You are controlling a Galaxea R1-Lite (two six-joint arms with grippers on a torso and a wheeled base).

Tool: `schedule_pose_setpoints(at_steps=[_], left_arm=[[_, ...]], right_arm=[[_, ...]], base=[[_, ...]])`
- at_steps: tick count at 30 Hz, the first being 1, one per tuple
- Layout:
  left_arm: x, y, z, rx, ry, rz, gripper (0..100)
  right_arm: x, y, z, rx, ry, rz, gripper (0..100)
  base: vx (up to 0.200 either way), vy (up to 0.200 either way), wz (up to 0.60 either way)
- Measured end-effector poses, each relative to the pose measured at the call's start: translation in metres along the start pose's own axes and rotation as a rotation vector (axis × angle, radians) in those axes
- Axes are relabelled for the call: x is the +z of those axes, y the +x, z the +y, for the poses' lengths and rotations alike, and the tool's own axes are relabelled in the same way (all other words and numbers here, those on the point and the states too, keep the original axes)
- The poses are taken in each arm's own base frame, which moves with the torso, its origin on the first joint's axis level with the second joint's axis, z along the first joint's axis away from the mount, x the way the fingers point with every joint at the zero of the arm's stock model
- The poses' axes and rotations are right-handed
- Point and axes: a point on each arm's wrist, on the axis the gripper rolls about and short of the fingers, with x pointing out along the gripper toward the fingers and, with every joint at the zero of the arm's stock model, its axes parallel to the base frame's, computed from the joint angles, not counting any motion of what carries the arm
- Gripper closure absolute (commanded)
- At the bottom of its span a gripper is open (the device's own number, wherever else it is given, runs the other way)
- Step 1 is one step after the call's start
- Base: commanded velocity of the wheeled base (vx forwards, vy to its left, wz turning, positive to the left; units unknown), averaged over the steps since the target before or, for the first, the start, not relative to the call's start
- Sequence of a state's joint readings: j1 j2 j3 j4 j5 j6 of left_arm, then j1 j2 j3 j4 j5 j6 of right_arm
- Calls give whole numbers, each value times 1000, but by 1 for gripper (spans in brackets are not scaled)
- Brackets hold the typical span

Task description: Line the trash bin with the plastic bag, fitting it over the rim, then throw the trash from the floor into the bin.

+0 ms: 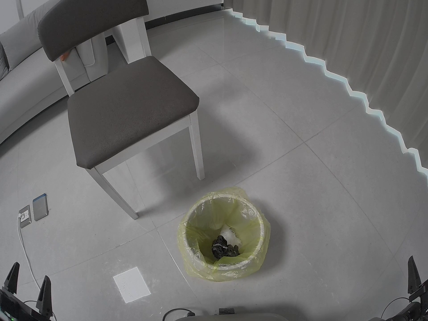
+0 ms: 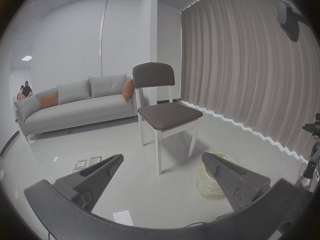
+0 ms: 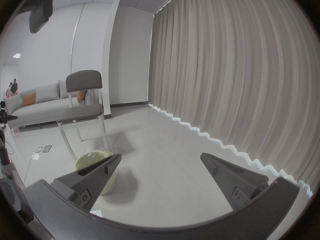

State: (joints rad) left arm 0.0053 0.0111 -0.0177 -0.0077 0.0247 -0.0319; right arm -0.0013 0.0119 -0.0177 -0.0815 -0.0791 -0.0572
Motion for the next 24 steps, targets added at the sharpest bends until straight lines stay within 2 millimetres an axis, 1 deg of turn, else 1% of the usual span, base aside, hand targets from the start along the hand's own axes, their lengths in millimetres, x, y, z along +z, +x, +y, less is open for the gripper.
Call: schedule_pose_setpoints(at_steps=[3,7,9,11,16,22,24], left_arm=[[0,0,0,-1,-1,0,0],[0,0,0,-1,0,0,0],[0,0,0,-1,1,0,0],[0,0,0,0,2,0,0],[0,0,0,-1,6,-1,0],[0,0,0,-3,9,0,0],[0,0,0,-3,9,0,0]], right_arm=[[0,0,1,27,2,-1,0],[0,0,3,146,19,-6,0],[0,0,4,176,31,-7,0],[0,0,4,175,35,-6,0],[1,0,2,97,29,-16,0],[0,0,2,88,157,8,0],[-1,0,2,88,167,14,0]], base=[[0,0,0],[0,0,0],[0,0,0],[0,0,0],[0,0,0],[0,0,0],[0,0,0]])
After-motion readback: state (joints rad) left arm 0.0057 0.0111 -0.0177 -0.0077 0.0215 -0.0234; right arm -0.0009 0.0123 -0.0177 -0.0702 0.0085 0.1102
